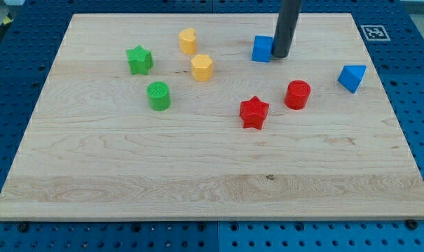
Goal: Place the triangle at the top of red circle
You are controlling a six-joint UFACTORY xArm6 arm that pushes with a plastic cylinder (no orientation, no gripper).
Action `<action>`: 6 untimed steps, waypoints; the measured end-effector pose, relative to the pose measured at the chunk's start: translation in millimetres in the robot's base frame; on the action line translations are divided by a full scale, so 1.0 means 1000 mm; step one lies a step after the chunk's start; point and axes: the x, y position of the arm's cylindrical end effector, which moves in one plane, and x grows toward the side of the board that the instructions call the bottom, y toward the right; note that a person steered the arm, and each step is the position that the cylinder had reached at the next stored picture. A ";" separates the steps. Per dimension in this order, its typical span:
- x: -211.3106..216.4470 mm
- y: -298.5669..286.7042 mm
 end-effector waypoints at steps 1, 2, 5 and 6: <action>0.000 -0.006; 0.000 0.016; 0.042 0.170; 0.080 0.190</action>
